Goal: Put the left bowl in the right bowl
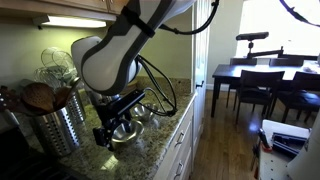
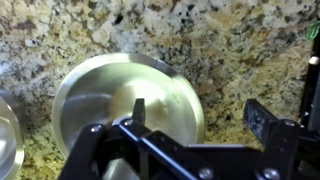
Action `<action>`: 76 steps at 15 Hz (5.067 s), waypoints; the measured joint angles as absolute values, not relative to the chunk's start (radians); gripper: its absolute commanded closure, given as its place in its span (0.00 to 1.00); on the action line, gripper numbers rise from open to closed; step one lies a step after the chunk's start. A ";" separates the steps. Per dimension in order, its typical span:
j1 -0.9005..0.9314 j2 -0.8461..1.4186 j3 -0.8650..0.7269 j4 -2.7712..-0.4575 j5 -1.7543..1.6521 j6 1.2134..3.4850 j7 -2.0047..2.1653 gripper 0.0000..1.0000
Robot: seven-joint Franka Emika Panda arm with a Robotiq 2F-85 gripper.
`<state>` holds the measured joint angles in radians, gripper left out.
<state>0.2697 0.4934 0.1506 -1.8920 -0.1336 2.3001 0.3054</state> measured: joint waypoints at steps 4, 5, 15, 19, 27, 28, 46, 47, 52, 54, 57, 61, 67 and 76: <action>0.275 0.544 0.122 -1.858 -0.140 2.333 0.305 0.23; 0.275 0.554 0.116 -1.847 -0.140 2.337 0.305 0.27; 0.288 0.591 0.098 -1.801 -0.141 2.339 0.305 0.89; 0.290 0.587 0.095 -1.797 -0.142 2.339 0.305 0.94; 0.293 0.578 0.094 -1.765 -0.144 2.338 0.305 0.91; 0.294 0.574 0.094 -1.761 -0.144 2.338 0.306 0.91; 0.300 0.424 -0.026 -1.802 -0.370 2.270 0.425 0.91; 0.299 0.424 -0.033 -1.812 -0.378 2.257 0.434 0.91; 0.297 0.431 -0.053 -1.863 -0.395 2.208 0.463 0.91; 0.297 0.435 -0.055 -1.880 -0.402 2.203 0.476 0.91; 0.297 0.445 -0.062 -1.892 -0.411 2.203 0.504 0.91; 0.297 0.459 -0.069 -1.892 -0.413 2.204 0.537 0.91; 0.297 0.460 -0.070 -1.877 -0.413 2.204 0.558 0.91; 0.298 0.487 -0.069 -1.841 -0.413 2.206 0.571 0.92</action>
<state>0.2976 0.4866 -0.0694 -1.8408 -0.4134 2.2061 0.5709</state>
